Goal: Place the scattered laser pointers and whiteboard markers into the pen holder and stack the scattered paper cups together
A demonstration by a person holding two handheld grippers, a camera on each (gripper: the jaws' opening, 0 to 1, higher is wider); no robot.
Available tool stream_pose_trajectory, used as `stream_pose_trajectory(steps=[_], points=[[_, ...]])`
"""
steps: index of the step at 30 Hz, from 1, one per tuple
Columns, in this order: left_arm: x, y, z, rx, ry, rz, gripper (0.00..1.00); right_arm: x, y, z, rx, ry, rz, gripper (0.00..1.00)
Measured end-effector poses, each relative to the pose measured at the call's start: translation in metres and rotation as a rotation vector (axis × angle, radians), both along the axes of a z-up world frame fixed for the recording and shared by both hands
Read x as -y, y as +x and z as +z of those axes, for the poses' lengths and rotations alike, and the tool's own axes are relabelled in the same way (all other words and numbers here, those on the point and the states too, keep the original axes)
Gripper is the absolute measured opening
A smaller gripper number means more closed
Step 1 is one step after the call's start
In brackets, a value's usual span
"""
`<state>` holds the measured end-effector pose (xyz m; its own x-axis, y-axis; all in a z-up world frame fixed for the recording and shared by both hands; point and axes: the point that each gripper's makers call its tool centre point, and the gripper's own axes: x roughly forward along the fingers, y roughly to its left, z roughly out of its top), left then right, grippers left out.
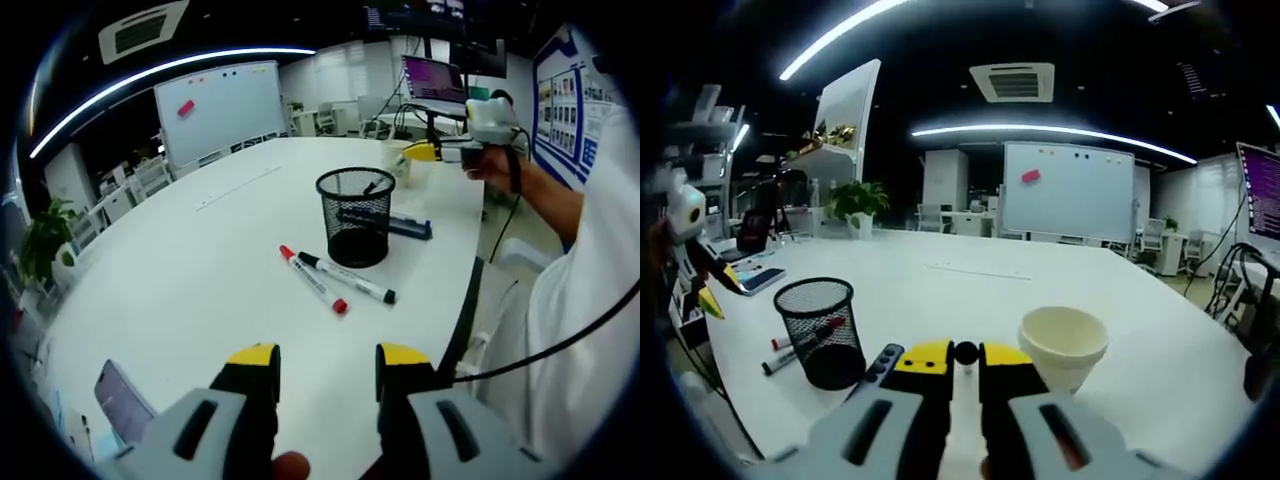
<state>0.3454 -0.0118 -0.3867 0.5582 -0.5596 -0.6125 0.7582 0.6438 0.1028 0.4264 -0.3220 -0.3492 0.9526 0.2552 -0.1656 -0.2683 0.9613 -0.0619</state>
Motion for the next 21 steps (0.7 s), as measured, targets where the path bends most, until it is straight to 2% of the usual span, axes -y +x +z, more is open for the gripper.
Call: stream_pose_trajectory(steps=[21], points=[[0.0073, -0.0043, 0.0027, 0.003, 0.004, -0.007, 0.39, 0.0014, -0.0034, 0.0057, 0.025, -0.012, 0.003, 0.1]])
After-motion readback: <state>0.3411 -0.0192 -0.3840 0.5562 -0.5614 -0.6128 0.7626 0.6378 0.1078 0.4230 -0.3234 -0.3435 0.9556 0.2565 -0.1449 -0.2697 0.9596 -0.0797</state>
